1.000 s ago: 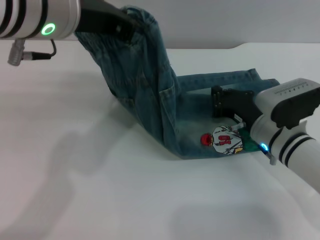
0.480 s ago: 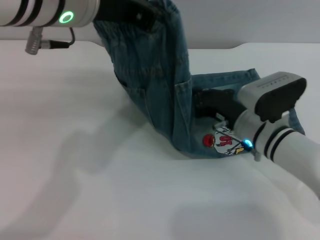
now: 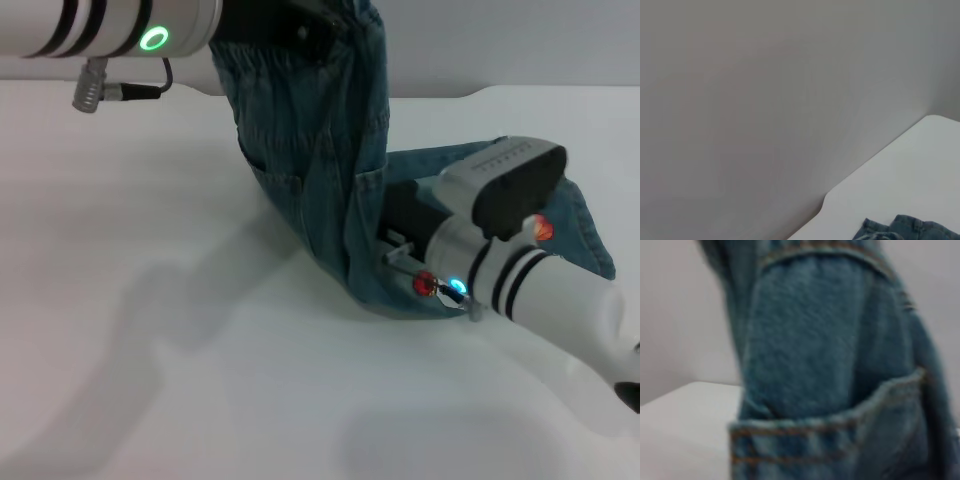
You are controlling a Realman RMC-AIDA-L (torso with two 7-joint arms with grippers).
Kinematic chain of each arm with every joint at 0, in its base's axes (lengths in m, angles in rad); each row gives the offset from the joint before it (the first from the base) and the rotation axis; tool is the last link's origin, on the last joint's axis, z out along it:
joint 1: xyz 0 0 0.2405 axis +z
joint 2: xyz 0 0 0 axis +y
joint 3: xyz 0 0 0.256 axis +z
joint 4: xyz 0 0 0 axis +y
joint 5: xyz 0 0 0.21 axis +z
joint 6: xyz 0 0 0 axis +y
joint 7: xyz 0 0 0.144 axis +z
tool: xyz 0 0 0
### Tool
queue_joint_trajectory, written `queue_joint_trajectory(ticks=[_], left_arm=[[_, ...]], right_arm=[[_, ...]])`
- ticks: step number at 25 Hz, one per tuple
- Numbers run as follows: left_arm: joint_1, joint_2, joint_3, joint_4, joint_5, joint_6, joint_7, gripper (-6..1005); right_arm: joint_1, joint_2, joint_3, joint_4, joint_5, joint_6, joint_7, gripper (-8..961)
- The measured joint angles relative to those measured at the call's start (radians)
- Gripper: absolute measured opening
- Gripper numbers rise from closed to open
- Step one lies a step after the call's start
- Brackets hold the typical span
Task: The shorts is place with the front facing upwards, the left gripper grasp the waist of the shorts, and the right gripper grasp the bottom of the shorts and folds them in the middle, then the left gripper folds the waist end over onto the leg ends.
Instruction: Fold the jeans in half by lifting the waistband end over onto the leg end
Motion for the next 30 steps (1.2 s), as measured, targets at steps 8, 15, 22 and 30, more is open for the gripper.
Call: queue_joint_trajectory(ticks=[8, 15, 22, 30], left_arm=[[0.002, 0.000, 0.018, 0.002, -0.004, 0.017, 0.000, 41], [-0.003, -0.001, 0.026, 0.001, -0.005, 0.023, 0.000, 41], [-0.001, -0.002, 0.030, 0.001, -0.008, 0.032, 0.000, 42], [0.007, -0.001, 0.029, 0.004, -0.011, 0.049, 0.016, 42]], right_arm=[[0.045, 0.000, -0.057, 0.013, 0.000, 0.012, 0.054, -1], [0.064, 0.000, -0.087, 0.036, 0.000, 0.012, 0.064, -1], [0.070, 0.000, -0.093, 0.035, 0.000, 0.013, 0.061, -1], [0.006, -0.005, 0.018, -0.108, 0.000, -0.010, 0.057, 5]])
